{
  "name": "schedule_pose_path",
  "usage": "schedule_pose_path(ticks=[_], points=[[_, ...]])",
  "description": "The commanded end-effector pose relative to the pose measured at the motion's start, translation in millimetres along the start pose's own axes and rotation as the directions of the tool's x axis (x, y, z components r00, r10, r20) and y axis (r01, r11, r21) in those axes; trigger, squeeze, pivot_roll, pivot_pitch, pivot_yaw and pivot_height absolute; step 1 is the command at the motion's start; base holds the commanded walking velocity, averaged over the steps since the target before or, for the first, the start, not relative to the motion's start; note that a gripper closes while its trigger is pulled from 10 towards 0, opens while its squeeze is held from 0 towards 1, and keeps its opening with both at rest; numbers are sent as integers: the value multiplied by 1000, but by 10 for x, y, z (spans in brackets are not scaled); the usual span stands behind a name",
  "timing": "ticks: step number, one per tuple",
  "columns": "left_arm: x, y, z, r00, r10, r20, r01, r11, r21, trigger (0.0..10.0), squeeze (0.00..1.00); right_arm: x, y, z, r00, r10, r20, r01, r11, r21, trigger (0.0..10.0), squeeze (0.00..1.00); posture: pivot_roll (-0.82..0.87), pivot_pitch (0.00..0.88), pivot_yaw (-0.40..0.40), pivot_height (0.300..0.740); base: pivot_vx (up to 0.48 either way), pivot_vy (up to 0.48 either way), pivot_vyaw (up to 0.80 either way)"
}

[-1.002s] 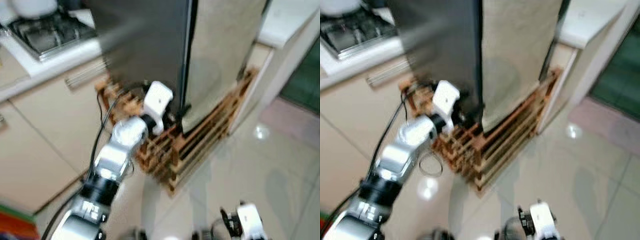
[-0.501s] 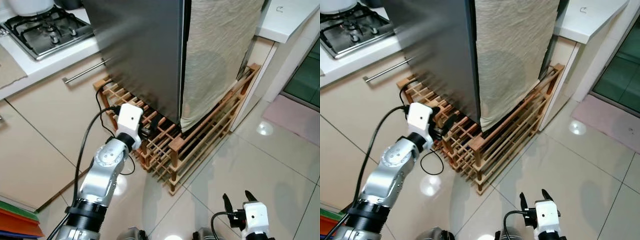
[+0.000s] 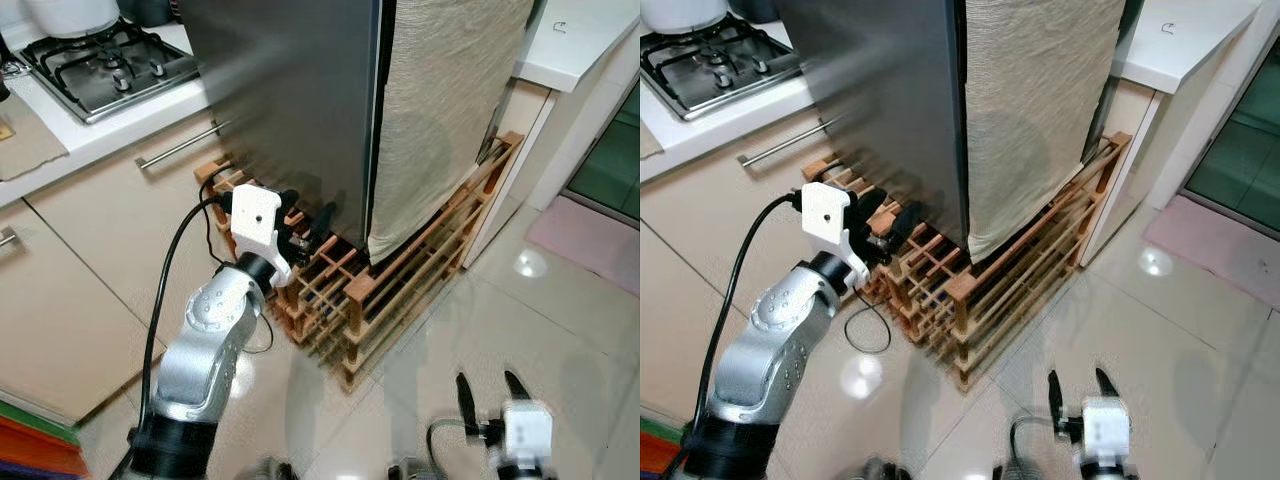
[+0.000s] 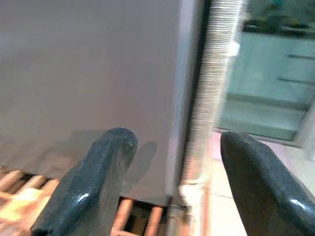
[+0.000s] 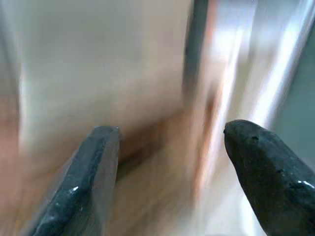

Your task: Restocking fridge

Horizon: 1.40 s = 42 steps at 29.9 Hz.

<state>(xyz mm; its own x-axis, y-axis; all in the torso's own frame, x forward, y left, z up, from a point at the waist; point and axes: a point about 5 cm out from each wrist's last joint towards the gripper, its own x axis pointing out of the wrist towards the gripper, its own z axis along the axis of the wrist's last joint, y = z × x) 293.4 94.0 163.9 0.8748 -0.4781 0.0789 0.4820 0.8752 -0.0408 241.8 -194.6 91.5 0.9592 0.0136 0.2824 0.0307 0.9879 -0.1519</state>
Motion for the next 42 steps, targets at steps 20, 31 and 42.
schedule_pose_path(ticks=[20, 31, 42], points=[[386, -258, 79, 995, -99, -23, 99, 995, 17, 10000, 0, 176, 138, 289, 997, 31, -72, -28, 999, 45, 10000, 0, -163, 49, 66, 724, 0, 0, 0], [556, -493, 203, 971, -237, 5, 237, 971, -33, 10000, 0, 158, 216, 245, 990, 84, -115, -74, 993, 86, 10000, 0, -181, 54, 67, 724, 0, 0, 0], [680, -637, 308, 941, -337, 28, 337, 941, -1, 10000, 0, 188, 209, 267, 986, 97, -138, -86, 993, 80, 10000, 0, -179, 58, 62, 724, 0, 0, 0]])
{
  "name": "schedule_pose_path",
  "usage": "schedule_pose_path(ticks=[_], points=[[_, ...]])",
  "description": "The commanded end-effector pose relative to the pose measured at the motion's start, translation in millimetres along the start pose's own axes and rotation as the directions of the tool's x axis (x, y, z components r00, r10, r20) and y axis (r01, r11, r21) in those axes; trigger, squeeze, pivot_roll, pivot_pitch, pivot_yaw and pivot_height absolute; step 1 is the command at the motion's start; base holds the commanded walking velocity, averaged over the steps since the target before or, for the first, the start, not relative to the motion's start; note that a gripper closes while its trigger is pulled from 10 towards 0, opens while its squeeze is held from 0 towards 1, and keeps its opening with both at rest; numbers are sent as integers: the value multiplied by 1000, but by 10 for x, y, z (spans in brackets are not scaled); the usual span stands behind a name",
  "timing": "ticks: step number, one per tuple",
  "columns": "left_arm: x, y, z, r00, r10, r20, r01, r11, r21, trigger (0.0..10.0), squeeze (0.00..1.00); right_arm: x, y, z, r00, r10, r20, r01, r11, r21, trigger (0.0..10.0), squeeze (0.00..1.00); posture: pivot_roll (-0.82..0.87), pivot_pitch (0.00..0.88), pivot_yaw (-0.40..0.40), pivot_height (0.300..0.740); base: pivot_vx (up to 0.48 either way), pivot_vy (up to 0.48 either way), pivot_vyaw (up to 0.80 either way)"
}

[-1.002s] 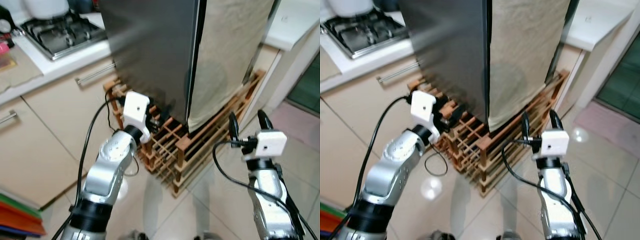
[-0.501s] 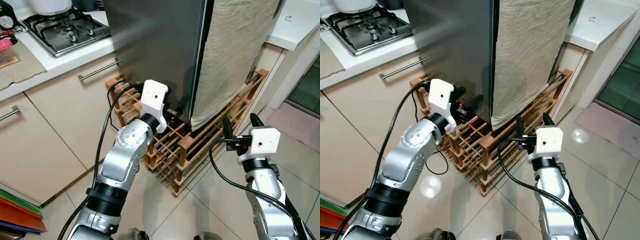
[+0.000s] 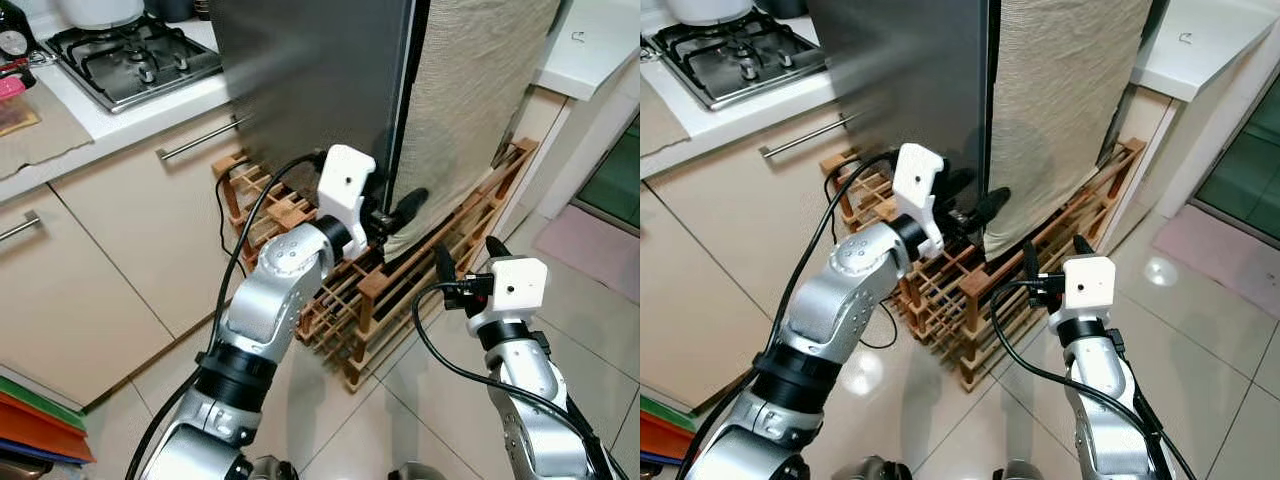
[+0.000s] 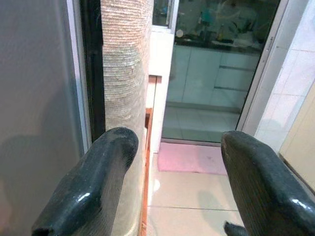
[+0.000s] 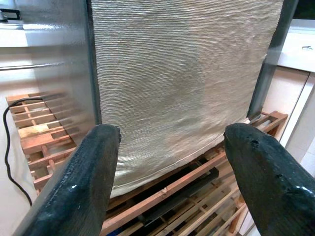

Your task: Restocking fridge

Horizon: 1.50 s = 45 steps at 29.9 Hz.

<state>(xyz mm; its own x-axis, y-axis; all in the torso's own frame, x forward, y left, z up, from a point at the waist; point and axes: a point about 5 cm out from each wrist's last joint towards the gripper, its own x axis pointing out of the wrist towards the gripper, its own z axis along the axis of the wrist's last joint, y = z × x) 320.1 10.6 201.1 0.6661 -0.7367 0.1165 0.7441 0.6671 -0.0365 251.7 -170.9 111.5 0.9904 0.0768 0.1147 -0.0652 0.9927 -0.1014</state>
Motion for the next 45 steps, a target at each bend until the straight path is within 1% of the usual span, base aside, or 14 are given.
schedule_pose_path(ticks=[1, 2, 4, 12, 17, 24, 27, 30, 33, 37, 45], points=[[56, -13, 16, 1000, -7, 0, 7, 999, 47, 10000, 0, 23, 6, 74, 1000, 12, 19, -12, 1000, 1, 10000, 0, -180, 58, 62, 724, 0, 0, 0], [56, -13, 16, 1000, -7, 0, 7, 999, 47, 10000, 0, 23, 6, 74, 1000, 12, 19, -12, 1000, 1, 10000, 0, -180, 58, 62, 724, 0, 0, 0], [112, 6, 30, 1000, 1, 2, -1, 998, 69, 10000, 0, 23, 8, 83, 1000, 15, 16, -15, 1000, 1, 10000, 0, -182, 59, 61, 724, 0, 0, 0], [209, 34, -6, 1000, 16, -14, -15, 996, 86, 10000, 0, 16, 9, 76, 1000, 18, 9, -18, 1000, -1, 10000, 0, -187, 58, 62, 724, 0, 0, 0], [309, 61, -41, 998, 53, -23, -50, 994, 95, 10000, 0, -10, 11, 65, 1000, 14, 3, -14, 1000, 0, 10000, 0, -195, 58, 66, 724, 0, 0, 0], [370, 66, -28, 997, 71, -15, -69, 992, 107, 10000, 0, -40, 13, 51, 1000, 13, -3, -13, 1000, 3, 10000, 0, -206, 52, 70, 724, 0, 0, 0], [403, 86, -28, 996, 83, -12, -81, 990, 117, 10000, 0, -117, 15, 15, 1000, 26, -16, -26, 1000, 7, 10000, 0, -210, 49, 69, 724, 0, 0, 0], [430, 122, -9, 995, 102, -5, -101, 987, 123, 10000, 0, -215, 15, -56, 998, 43, -42, -44, 999, -8, 10000, 0, -214, 47, 70, 724, 0, 0, 0], [444, 153, 15, 993, 117, 2, -116, 985, 127, 10000, 0, -265, -3, -101, 998, 40, -58, -41, 999, -13, 10000, 0, -217, 45, 71, 724, 0, 0, 0], [480, 182, 45, 992, 129, 11, -129, 984, 126, 10000, 0, -279, -2, -95, 998, 44, -54, -44, 999, -13, 10000, 0, -218, 43, 71, 724, 0, 0, 0], [568, 132, 55, 991, 131, 7, -131, 984, 117, 10000, 0, -287, 14, -72, 997, 56, -47, -57, 998, -11, 10000, 0, -220, 49, 71, 724, 0, 0, 0]])
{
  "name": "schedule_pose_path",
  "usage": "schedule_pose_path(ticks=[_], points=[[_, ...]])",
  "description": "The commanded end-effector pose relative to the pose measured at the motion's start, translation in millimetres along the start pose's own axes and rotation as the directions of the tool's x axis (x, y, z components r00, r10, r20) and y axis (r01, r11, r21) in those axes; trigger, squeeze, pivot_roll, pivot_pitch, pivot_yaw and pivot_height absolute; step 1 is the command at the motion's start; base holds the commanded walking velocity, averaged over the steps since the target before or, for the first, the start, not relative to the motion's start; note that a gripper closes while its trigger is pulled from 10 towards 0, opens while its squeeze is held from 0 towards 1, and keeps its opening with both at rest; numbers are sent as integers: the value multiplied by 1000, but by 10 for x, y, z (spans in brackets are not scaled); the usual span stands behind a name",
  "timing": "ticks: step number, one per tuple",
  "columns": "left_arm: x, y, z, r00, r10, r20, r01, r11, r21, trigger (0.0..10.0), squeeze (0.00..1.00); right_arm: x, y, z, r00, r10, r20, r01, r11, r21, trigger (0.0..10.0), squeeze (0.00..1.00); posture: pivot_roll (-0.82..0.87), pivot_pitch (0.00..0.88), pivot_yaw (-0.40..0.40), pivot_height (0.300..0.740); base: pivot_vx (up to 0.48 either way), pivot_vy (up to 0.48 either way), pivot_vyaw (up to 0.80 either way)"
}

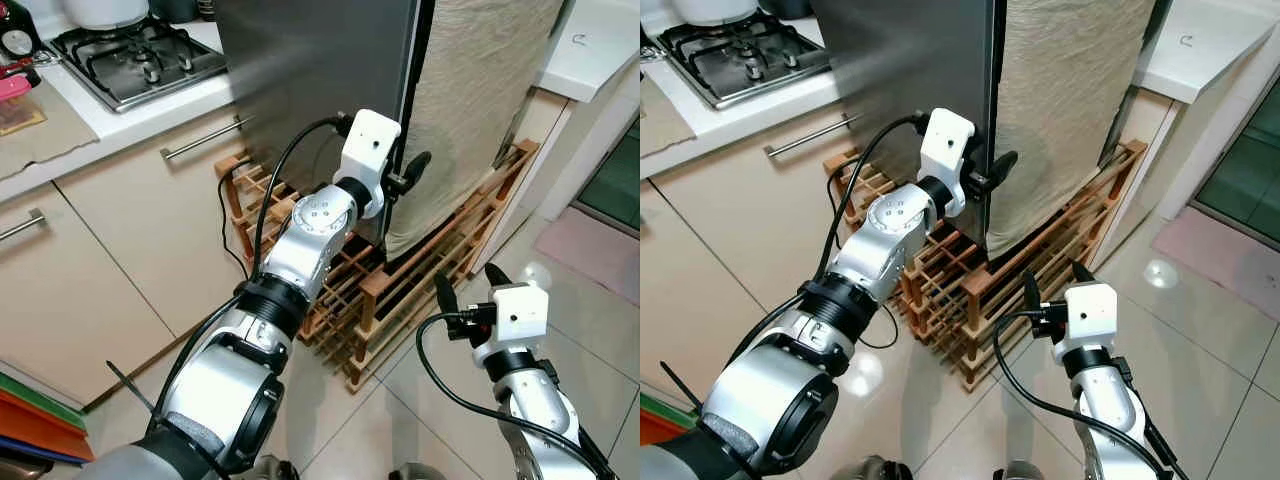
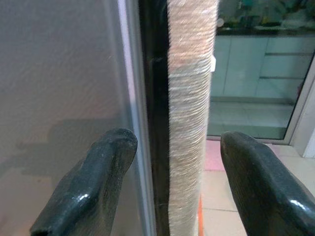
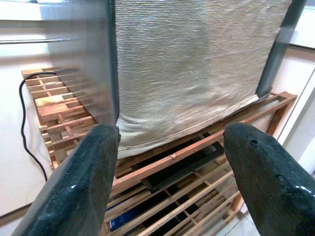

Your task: Restocking fridge

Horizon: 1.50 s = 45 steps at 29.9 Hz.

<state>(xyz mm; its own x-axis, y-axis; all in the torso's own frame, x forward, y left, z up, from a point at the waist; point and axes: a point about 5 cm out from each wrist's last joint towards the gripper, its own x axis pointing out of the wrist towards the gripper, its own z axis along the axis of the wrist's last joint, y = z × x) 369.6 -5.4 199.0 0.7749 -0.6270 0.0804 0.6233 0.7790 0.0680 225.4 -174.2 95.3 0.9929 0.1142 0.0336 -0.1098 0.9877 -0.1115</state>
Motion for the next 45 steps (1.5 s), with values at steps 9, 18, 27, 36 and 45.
schedule_pose_path(ticks=[9, 18, 27, 36, 45], points=[[164, -303, 84, 999, -53, 11, 54, 998, -15, 10000, 0, -16, 22, 68, 999, 13, 31, -13, 1000, -8, 10000, 0, -229, 61, 75, 724, 0, 0, 0], [213, -408, 81, 997, -80, -1, 80, 995, -51, 10000, 0, -15, 32, 66, 999, 17, 29, -16, 1000, -8, 10000, 0, -229, 67, 78, 724, 0, 0, 0], [226, -457, 179, 993, -111, 41, 114, 991, -68, 10000, 0, -18, 27, 58, 1000, 14, 25, -13, 1000, -13, 10000, 0, -232, 71, 80, 724, 0, 0, 0], [161, -475, 115, 990, -134, 40, 137, 988, -69, 10000, 0, -8, 14, 44, 1000, 15, 19, -15, 1000, -16, 10000, 0, -222, 69, 72, 724, 0, 0, 0], [148, -497, 156, 988, -144, 54, 149, 985, -92, 10000, 0, 10, 1, 34, 1000, 19, 17, -18, 1000, -20, 10000, 0, -218, 66, 66, 724, 0, 0, 0]])
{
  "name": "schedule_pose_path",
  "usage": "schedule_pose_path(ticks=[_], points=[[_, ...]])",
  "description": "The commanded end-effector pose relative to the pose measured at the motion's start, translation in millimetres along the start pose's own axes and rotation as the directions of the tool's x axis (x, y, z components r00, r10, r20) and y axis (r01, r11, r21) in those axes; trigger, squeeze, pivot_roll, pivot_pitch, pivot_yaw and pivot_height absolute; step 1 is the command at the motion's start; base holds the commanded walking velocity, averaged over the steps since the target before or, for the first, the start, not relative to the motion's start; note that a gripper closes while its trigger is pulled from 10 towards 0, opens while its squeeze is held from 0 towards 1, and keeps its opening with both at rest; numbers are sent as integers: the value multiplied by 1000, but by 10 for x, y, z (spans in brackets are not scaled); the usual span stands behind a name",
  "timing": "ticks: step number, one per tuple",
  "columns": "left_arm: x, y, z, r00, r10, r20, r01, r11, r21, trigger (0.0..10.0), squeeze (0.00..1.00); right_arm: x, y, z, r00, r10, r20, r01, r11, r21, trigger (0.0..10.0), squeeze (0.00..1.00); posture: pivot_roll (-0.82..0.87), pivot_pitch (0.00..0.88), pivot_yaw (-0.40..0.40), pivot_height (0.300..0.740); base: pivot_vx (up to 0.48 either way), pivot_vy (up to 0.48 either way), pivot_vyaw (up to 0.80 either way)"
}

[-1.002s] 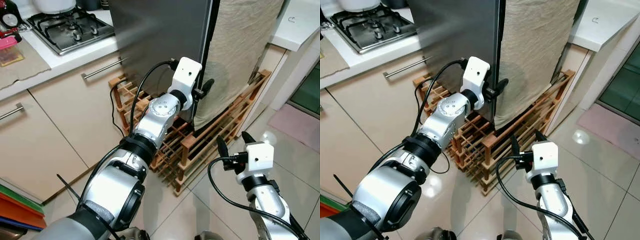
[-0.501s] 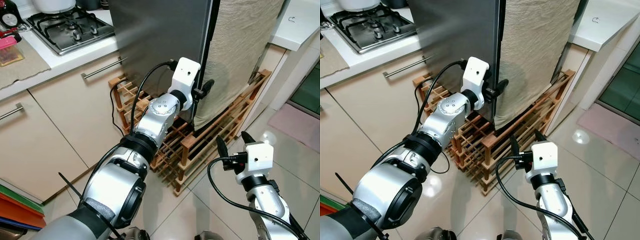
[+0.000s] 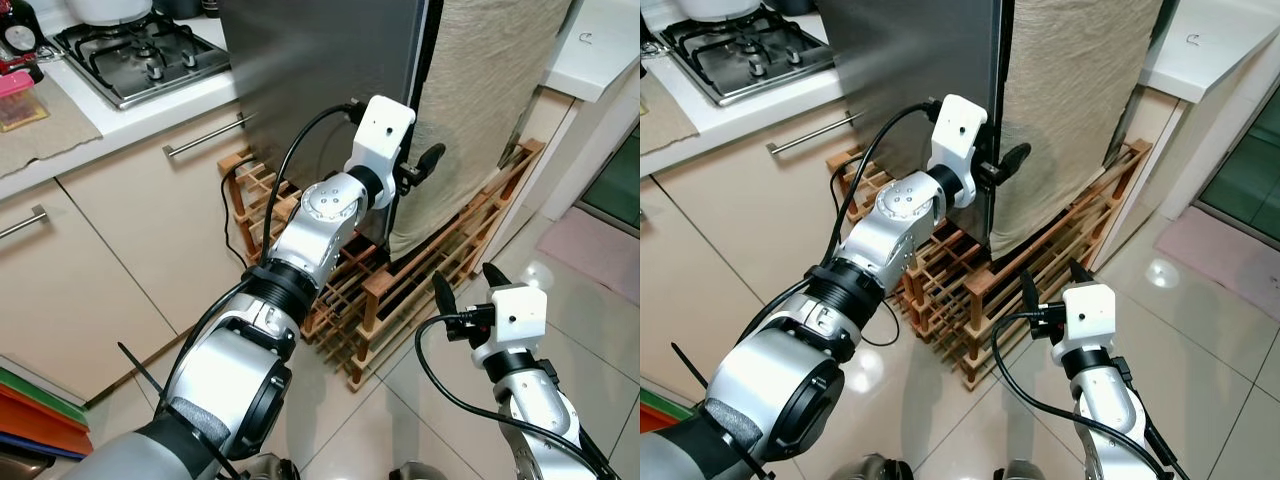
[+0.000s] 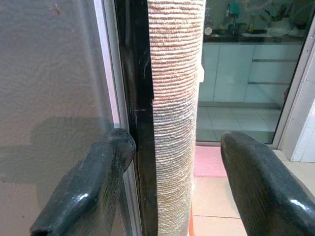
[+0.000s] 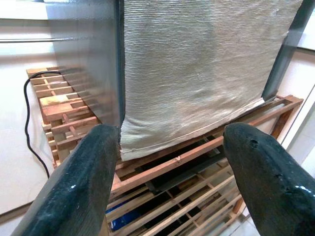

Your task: Restocking fridge

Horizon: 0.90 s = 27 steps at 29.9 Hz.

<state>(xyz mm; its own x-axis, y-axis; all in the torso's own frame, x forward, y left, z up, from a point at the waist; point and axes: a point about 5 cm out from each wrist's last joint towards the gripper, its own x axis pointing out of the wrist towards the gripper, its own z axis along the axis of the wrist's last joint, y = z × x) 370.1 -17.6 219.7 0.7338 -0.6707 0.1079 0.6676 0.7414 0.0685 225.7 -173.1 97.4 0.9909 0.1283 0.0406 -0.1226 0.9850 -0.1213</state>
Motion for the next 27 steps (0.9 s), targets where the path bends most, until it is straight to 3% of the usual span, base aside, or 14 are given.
schedule_pose_path(ticks=[1, 7, 11, 13, 15, 17, 19, 20, 27], points=[[87, -433, -65, 996, -86, 14, 87, 993, -80, 10000, 0, 11, -6, 11, 1000, 7, 8, -7, 1000, -11, 10000, 0, -217, 64, 66, 724, 0, 0, 0], [133, -563, -112, 993, -114, -13, 113, 992, -56, 10000, 0, 36, -13, 13, 1000, 10, 11, -10, 1000, -15, 10000, 0, -221, 63, 68, 724, 0, 0, 0], [155, -824, -91, 976, -216, 3, 216, 974, -70, 10000, 0, 41, -19, 15, 1000, 9, 12, -9, 1000, -18, 10000, 0, -224, 66, 70, 724, 0, 0, 0], [157, -1013, -28, 951, -308, 38, 311, 943, -121, 10000, 0, 41, -19, 13, 1000, 10, 11, -10, 1000, -18, 10000, 0, -223, 68, 69, 724, 0, 0, 0], [144, -1245, 116, 901, -420, 112, 433, 886, -164, 10000, 0, 44, -14, 6, 1000, 13, 10, -13, 1000, -18, 10000, 0, -223, 69, 69, 724, 0, 0, 0], [141, -1274, 148, 892, -433, 126, 450, 877, -171, 10000, 0, 45, -12, 5, 1000, 14, 10, -14, 1000, -19, 10000, 0, -223, 69, 70, 724, 0, 0, 0], [122, -1346, 260, 862, -474, 180, 504, 841, -198, 10000, 0, 53, -10, 4, 1000, 15, 10, -15, 1000, -19, 10000, 0, -222, 70, 72, 724, 0, 0, 0], [122, -1346, 260, 862, -474, 180, 504, 841, -198, 10000, 0, 53, -10, 4, 1000, 15, 10, -15, 1000, -19, 10000, 0, -222, 70, 72, 724, 0, 0, 0], [44, -1390, 536, 793, -529, 303, 603, 751, -268, 10000, 0, 62, -13, -9, 1000, 13, 9, -13, 1000, -17, 10000, 0, -218, 71, 74, 724, 0, 0, 0]])
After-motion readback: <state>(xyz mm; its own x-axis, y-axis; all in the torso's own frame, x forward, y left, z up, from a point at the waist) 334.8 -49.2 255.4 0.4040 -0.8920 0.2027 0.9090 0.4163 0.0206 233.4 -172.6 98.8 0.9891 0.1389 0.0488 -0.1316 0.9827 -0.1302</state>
